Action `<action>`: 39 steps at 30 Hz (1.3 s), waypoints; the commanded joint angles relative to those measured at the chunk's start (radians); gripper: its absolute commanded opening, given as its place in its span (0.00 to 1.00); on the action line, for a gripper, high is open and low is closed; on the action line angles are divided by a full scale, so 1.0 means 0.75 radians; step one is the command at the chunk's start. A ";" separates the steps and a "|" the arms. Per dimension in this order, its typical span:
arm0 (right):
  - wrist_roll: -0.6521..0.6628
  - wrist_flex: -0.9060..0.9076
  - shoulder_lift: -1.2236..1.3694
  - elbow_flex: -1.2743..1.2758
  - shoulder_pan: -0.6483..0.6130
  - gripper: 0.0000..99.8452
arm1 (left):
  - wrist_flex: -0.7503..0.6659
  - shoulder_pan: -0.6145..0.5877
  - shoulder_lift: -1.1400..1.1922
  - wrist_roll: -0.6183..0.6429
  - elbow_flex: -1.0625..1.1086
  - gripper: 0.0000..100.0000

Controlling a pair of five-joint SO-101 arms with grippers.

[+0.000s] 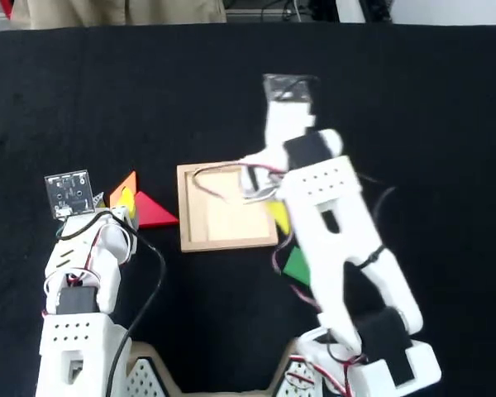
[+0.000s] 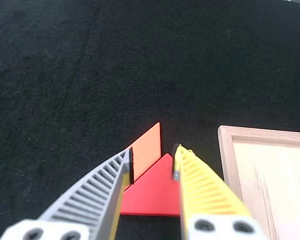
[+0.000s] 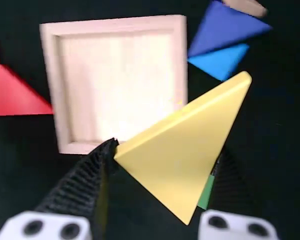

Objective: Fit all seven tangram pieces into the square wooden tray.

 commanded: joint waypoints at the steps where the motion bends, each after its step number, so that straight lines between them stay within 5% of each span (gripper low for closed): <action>1: -0.020 -0.117 -0.054 0.003 -0.094 0.18 | -0.006 0.015 -0.020 -0.006 -0.001 0.15; 15: -0.035 -1.043 -0.054 0.574 -0.264 0.18 | -0.006 0.015 -0.020 -0.006 -0.001 0.15; 26: -0.192 -1.039 0.128 0.496 -0.276 0.18 | -0.006 0.015 -0.020 -0.006 -0.001 0.15; 31: -0.200 -0.919 0.294 0.330 -0.276 0.06 | -0.006 0.015 -0.020 -0.006 -0.001 0.15; 39: -0.200 -0.769 0.373 0.191 -0.278 0.32 | -0.043 0.015 -0.020 -0.006 0.015 0.15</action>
